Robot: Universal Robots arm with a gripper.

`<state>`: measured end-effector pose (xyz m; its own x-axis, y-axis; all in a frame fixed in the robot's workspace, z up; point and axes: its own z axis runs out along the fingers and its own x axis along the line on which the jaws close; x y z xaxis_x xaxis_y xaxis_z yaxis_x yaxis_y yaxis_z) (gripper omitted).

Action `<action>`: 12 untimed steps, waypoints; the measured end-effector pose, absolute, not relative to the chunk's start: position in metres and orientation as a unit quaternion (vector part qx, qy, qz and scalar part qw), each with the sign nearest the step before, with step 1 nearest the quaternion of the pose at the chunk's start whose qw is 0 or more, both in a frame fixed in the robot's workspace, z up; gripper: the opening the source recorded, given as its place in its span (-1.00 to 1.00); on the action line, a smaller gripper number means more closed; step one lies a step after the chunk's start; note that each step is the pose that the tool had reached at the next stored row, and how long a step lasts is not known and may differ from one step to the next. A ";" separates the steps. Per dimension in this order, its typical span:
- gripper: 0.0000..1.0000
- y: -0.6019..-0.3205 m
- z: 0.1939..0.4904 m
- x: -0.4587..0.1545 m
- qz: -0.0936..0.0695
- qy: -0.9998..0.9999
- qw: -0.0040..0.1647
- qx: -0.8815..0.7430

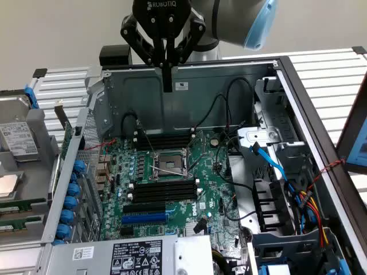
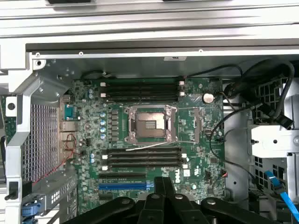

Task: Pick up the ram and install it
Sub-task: 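Reach for the ram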

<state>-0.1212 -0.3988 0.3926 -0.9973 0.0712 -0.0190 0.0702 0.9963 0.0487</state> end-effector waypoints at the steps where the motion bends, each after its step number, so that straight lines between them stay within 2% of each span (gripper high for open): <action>1: -0.79 -0.399 0.393 -0.121 0.024 0.999 0.010 0.035; 12: -0.79 -0.399 0.393 -0.121 0.024 0.999 0.010 0.035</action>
<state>-0.1212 -0.3988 0.3926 -0.9973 0.0712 -0.0190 0.0702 0.9963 0.0487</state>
